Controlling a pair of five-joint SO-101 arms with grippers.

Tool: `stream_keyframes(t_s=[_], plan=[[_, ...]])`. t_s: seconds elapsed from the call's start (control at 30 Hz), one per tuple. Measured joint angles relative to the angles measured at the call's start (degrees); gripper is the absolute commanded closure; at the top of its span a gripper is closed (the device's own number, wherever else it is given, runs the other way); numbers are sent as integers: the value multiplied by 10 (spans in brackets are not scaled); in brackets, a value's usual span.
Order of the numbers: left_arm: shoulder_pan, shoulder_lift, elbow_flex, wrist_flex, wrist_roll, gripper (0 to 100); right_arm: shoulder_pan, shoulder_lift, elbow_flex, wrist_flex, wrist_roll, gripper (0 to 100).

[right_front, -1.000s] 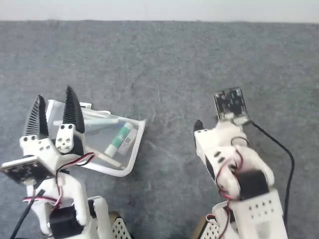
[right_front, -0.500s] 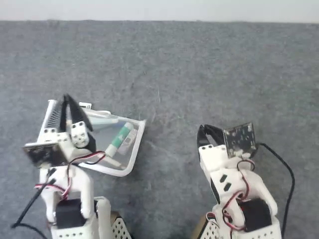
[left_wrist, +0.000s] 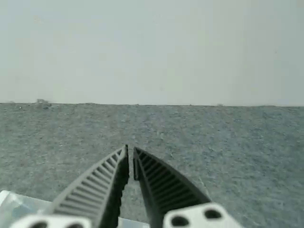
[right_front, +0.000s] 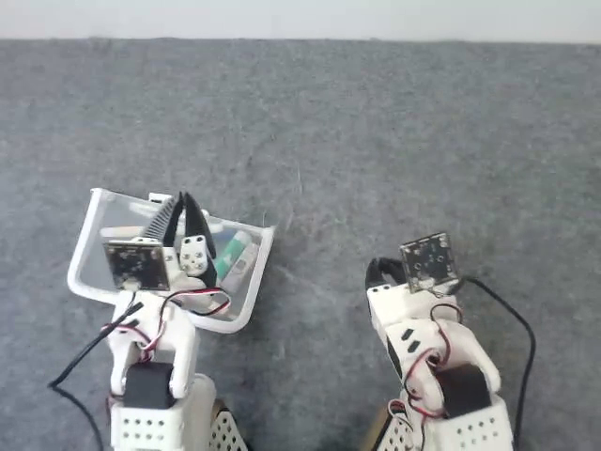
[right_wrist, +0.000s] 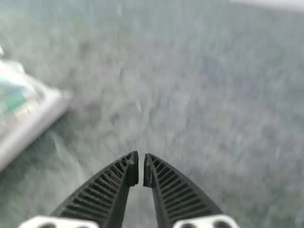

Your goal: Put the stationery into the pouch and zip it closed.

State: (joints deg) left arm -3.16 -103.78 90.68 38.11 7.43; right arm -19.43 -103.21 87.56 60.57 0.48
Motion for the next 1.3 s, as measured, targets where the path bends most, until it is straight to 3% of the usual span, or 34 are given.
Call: stream_keyframes(t_s=[0.6,0.7,0.9,1.17,1.3], plan=[[19,0,67,16,-21,988,0,0,76,0,0,978],[20,0,67,55,-34,988,0,0,76,5,0,978],[20,0,67,165,-72,988,0,0,76,127,0,978],[20,0,67,327,-114,988,0,0,76,137,0,978],[20,0,67,339,-114,988,0,0,76,137,0,978]])
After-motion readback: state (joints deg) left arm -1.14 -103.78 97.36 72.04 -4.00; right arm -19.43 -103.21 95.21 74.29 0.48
